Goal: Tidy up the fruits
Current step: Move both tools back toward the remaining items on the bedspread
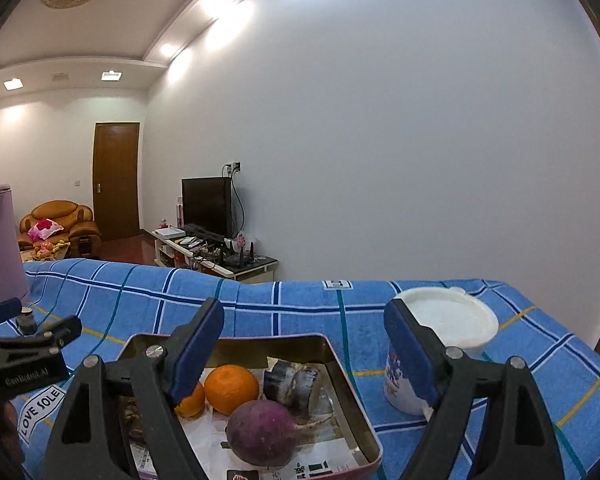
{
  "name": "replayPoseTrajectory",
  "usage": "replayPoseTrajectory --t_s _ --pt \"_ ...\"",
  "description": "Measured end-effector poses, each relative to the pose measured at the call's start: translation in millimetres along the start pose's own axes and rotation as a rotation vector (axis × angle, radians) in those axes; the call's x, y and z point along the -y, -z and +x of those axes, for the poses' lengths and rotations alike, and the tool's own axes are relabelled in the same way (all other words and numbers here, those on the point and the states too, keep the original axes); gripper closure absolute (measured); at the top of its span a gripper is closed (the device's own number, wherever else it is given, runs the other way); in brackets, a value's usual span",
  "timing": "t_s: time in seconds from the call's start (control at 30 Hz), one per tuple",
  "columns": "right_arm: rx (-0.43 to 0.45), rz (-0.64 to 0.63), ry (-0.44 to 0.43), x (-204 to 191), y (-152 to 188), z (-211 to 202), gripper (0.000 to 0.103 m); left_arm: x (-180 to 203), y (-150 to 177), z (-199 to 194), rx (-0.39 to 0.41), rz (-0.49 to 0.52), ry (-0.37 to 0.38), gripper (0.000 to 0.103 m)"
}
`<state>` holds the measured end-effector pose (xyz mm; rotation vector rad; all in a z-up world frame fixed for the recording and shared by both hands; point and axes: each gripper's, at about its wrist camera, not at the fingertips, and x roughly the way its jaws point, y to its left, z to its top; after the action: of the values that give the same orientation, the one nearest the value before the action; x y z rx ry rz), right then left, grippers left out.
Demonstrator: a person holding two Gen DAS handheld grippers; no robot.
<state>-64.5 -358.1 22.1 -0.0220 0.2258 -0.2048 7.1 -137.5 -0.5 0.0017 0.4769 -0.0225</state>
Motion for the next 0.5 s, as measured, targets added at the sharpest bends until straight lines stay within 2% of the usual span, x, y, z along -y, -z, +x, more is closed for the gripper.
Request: replayPoseTrajectory --t_s 0.23,0.33,0.5 --pt "-0.019 0.049 0.038 5 3 -1 0.02 -6 4 -6 -0.008 -0.007 -0.011 0.0" --pt "-0.03 0.077 0.059 8 5 -5 0.02 -6 5 -10 0.0 0.02 -0.034 0.0" --pt "-0.031 0.075 0.097 0 7 -15 0.02 -10 9 -17 0.004 0.078 -0.027 0.0"
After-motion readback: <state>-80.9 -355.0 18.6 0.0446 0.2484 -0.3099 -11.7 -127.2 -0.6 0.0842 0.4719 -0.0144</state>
